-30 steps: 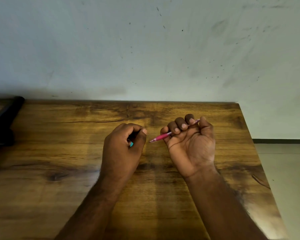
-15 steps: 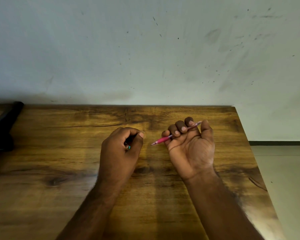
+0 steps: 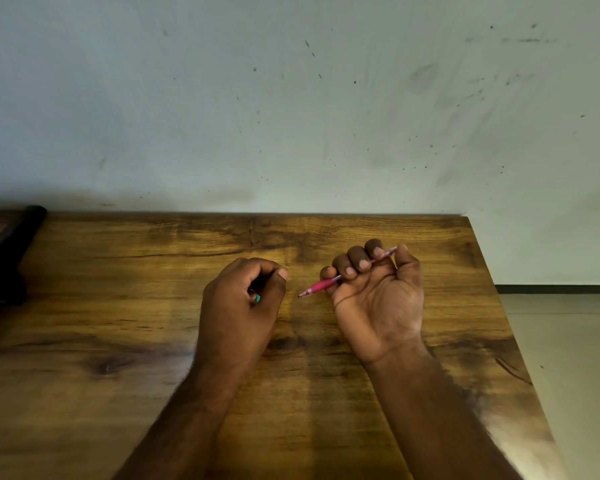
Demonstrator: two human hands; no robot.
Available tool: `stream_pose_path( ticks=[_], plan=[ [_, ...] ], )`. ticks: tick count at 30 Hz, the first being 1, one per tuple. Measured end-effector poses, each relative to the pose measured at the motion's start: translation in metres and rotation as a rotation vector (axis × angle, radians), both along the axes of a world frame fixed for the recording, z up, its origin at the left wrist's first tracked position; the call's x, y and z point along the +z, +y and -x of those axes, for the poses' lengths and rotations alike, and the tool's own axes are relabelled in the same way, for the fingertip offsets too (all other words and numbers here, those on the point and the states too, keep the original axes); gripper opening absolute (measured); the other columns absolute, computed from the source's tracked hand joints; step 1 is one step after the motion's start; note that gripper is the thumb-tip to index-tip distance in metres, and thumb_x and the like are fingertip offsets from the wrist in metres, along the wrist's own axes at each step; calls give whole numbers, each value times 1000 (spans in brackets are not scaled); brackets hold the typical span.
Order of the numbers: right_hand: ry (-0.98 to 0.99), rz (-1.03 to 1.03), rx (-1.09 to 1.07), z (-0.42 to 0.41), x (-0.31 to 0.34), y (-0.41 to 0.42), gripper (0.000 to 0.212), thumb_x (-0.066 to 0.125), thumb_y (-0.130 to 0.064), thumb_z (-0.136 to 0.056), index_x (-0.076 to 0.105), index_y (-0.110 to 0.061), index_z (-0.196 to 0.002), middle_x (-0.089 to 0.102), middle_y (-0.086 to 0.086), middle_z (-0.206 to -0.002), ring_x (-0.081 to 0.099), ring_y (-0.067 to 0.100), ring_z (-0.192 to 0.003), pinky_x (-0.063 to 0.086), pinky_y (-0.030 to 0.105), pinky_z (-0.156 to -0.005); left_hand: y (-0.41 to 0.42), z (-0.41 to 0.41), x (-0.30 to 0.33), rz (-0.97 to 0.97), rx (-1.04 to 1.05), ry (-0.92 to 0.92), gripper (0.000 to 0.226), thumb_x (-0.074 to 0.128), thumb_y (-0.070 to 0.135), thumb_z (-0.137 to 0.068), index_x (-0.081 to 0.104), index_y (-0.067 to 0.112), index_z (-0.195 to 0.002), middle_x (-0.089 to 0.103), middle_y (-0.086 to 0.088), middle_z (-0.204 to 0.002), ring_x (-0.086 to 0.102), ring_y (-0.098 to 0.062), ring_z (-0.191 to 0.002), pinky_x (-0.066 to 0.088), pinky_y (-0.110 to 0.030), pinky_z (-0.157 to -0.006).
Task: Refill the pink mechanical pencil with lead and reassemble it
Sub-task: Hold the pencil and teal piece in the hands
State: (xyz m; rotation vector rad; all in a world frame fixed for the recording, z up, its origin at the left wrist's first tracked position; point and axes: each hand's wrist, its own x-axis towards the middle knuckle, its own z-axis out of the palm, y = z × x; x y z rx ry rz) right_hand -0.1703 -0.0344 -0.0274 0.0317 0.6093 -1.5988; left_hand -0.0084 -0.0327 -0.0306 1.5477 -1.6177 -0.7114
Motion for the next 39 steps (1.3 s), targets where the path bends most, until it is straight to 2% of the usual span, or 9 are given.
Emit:
stream_pose_path(
  ticks=[3, 7, 13, 17, 22, 26, 31, 36, 39],
  plan=[
    [-5, 3, 16, -1, 0, 0, 46, 35, -56, -101, 48, -20, -74, 36, -2, -69, 37, 16, -63, 34, 35, -71, 0, 0, 0, -8, 1, 2, 6, 70, 25, -93, 74, 22, -93, 68, 14, -85, 64, -2, -82, 52, -19, -70],
    [19, -13, 7, -1, 0, 0, 41, 36, -46, -102, 48, -20, -72, 35, -2, -68, 37, 15, -62, 34, 35, -71, 0, 0, 0, -10, 3, 9, 6, 69, 25, -93, 74, 22, -92, 68, 14, -85, 65, -2, -82, 53, -22, -70],
    [-8, -16, 4, 0, 0, 0, 46, 35, -54, -102, 48, -20, -73, 35, -2, -68, 36, 16, -62, 34, 35, -70, -1, 0, 0, -12, -2, 10, 8, 69, 27, -93, 74, 22, -93, 68, 15, -86, 65, -1, -83, 54, -23, -70],
    [13, -30, -14, 0, 0, -1, 43, 34, -46, -103, 48, -20, -72, 35, -2, -67, 36, 15, -61, 35, 35, -69, 1, 0, 1, -23, -1, 8, 7, 69, 26, -93, 74, 22, -94, 68, 15, -86, 64, 0, -83, 52, -19, -70],
    [4, -33, -28, 0, 2, -1, 50, 33, -58, -102, 47, -20, -73, 36, -2, -67, 35, 15, -61, 35, 34, -69, 1, 1, 2, -23, -6, 2, 6, 69, 26, -93, 74, 23, -94, 68, 15, -86, 64, -1, -84, 49, -13, -69],
    [16, -46, -44, 1, 1, -1, 44, 34, -46, -104, 47, -20, -71, 35, -2, -66, 35, 15, -60, 35, 34, -67, 0, 0, 2, -19, -7, 9, 7, 69, 26, -93, 75, 22, -94, 69, 15, -86, 65, -2, -85, 51, -16, -71],
    [8, -50, -39, 1, 1, 0, 48, 33, -53, -104, 47, -20, -72, 35, -2, -66, 35, 15, -60, 34, 34, -68, 0, 0, 2, -12, -6, 17, 6, 70, 25, -93, 75, 23, -93, 69, 15, -86, 65, -1, -85, 51, -17, -71],
    [22, -50, -43, 1, 1, 0, 45, 32, -46, -104, 47, -20, -71, 35, -2, -65, 34, 15, -60, 34, 34, -66, 1, -1, 2, -10, -12, 3, 6, 69, 25, -93, 75, 23, -93, 68, 16, -85, 65, -2, -85, 48, -11, -69],
    [18, -51, -43, 1, 0, 1, 48, 33, -53, -103, 47, -20, -72, 34, -2, -66, 34, 15, -60, 34, 34, -67, 1, 0, 1, -9, -14, 3, 7, 69, 26, -93, 75, 22, -93, 69, 16, -86, 65, -1, -85, 50, -13, -70]
  ],
)
